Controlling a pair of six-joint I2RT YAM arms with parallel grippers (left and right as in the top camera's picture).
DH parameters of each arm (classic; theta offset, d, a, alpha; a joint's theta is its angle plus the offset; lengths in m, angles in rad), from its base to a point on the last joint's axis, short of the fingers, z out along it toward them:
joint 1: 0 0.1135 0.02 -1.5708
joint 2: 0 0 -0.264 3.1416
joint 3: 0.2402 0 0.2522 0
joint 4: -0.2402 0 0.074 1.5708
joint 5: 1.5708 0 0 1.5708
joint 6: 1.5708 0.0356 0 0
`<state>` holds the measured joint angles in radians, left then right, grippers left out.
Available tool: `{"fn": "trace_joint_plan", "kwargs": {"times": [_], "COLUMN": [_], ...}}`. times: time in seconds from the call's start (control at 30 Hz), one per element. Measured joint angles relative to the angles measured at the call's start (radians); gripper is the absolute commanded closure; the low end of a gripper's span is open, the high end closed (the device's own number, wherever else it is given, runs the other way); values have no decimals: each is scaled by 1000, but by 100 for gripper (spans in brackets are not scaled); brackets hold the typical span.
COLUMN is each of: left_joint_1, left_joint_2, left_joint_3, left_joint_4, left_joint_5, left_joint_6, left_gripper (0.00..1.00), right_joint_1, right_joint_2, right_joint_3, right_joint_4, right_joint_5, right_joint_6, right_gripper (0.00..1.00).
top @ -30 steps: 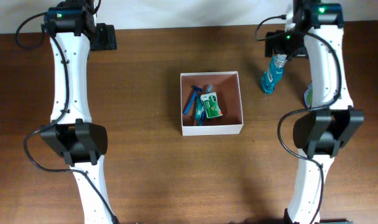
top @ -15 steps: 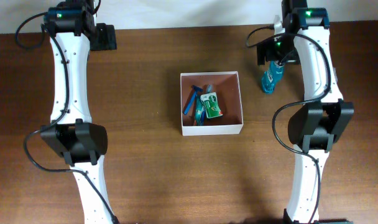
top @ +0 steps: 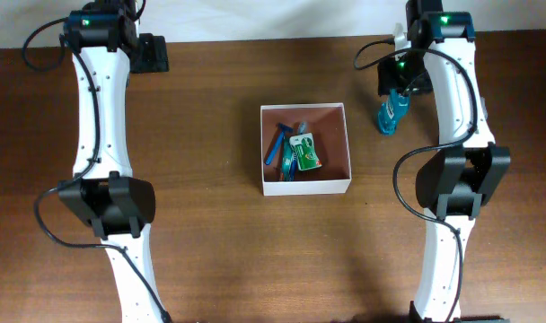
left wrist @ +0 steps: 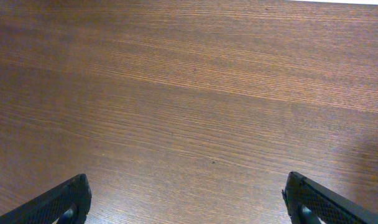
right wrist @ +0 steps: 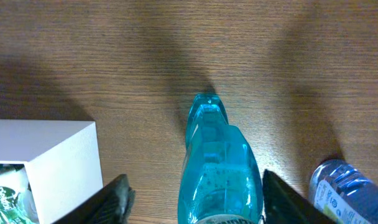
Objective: Pack container
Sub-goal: 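Lower the right gripper, grasp the mouthwash bottle and lift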
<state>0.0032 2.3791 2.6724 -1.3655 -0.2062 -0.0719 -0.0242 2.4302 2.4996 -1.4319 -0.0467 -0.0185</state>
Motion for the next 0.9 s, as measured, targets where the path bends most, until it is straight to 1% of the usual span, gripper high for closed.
{"fn": "trace_joint_plan", "kwargs": {"times": [0.2, 0.37, 0.47, 0.6, 0.9], "left_joint_1": [0, 0, 0, 0, 0], "left_joint_2": [0, 0, 0, 0, 0], "left_joint_3": [0, 0, 0, 0, 0], "left_joint_4": [0, 0, 0, 0, 0], "left_joint_5": [0, 0, 0, 0, 0], "left_joint_6": [0, 0, 0, 0, 0], "left_gripper": [1, 0, 1, 1, 1], "right_joint_1": [0, 0, 0, 0, 0], "right_joint_2": [0, 0, 0, 0, 0], "right_joint_3": [0, 0, 0, 0, 1], "right_joint_4": [-8, -31, -39, -47, -52], "right_joint_5": [0, 0, 0, 0, 0], "right_joint_6": [-2, -4, -3, -6, -5], "right_gripper": [48, 55, 55, 62, 63]}}
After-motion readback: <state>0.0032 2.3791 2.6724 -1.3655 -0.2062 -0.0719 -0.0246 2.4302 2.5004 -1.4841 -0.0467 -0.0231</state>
